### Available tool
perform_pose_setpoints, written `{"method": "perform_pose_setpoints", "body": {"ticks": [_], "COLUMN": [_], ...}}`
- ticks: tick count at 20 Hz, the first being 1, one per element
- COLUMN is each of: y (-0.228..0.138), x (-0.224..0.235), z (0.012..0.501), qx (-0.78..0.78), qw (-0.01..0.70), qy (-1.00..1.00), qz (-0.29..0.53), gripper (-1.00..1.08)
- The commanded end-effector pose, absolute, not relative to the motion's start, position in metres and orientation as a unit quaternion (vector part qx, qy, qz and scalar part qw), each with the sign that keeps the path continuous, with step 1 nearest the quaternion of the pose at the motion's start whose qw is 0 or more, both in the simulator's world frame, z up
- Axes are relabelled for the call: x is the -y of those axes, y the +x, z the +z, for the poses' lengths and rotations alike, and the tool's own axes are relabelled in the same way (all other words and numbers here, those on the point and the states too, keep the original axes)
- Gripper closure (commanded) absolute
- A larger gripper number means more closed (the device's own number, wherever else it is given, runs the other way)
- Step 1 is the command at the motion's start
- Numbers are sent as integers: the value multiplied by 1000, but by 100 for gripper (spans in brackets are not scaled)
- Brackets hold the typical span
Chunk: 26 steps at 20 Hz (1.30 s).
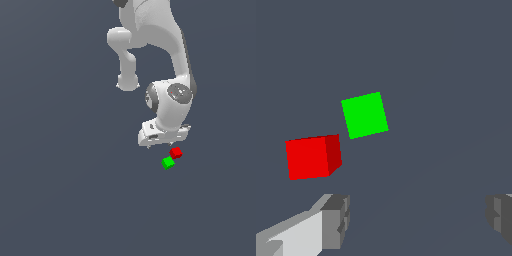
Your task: Stack the red cube on top of the green cube.
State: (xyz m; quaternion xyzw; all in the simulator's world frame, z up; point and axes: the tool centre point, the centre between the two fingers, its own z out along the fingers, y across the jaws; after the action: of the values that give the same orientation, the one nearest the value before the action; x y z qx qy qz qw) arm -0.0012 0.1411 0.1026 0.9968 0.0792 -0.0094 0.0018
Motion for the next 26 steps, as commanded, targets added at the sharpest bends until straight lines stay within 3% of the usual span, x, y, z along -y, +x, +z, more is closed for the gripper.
{"method": "perform_pose_setpoints", "body": {"ticks": [1, 10, 26], "y": [-2, -3, -4], "x": [-177, -241, -240], "z": [90, 69, 41], "qx": [-97, -129, -129], "qw": [0, 0, 0], "qy": [995, 992, 992], "qz": [-6, 0, 0], "gripper": [-92, -92, -92]}}
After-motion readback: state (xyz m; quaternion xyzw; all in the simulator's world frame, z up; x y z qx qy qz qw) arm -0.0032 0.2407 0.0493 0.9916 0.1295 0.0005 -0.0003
